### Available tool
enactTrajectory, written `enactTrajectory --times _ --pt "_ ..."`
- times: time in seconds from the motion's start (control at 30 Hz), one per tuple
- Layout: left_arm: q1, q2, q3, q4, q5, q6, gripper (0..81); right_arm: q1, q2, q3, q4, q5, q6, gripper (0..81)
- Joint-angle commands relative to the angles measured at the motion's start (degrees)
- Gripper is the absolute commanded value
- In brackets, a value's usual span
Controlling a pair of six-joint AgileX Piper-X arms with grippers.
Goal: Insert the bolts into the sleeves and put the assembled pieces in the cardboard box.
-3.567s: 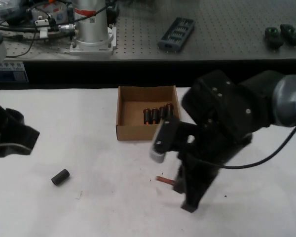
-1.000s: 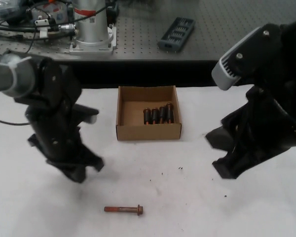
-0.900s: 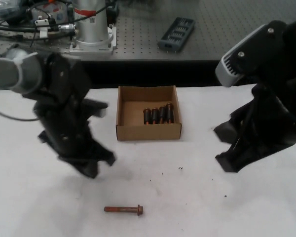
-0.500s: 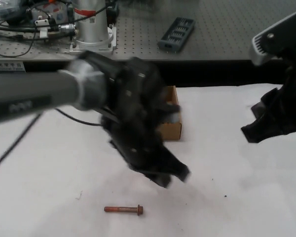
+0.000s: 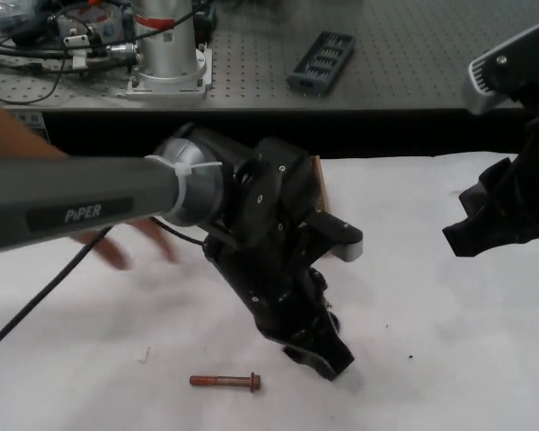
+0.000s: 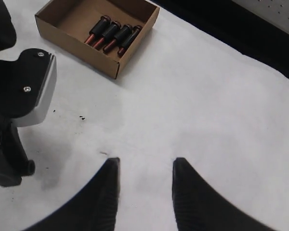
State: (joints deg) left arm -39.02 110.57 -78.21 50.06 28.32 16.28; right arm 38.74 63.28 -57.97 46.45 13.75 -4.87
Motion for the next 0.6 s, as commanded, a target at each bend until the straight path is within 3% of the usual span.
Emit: enactTrajectory --times 0.0,0.07,0.13,0.23,0.33,0.57 --pt "-0.25 -0.32 -0.76 -1.58 7.07 -0.91 50.7 -0.34 -0.71 -0.11 -0.13 -0.82 0.11 27.7" --pt "-0.25 -0.32 -0.76 -0.93 6.93 -0.71 54.5 -0.34 -0.71 -0.11 -0.13 -0.82 0.11 27.7" --pt "-0.04 -0.32 -1.03 1.09 4.86 2.04 50.5 -0.34 -0.71 -0.11 -0.13 -0.82 0.11 27.7" --pt "0.37 -0.66 -1.24 6.05 -3.57 11.64 45.2 -0.34 -0.71 -0.11 -0.13 -0.82 0.11 27.7" --pt "1.2 -0.84 -1.24 10.95 -12.0 19.26 44.9 -0.34 -0.71 -0.11 -0.13 -0.82 0.11 27.7" --pt "4.27 -0.84 -1.24 13.28 -17.39 27.96 44.9 -0.34 -0.71 -0.11 -0.13 -0.82 0.11 27.7"
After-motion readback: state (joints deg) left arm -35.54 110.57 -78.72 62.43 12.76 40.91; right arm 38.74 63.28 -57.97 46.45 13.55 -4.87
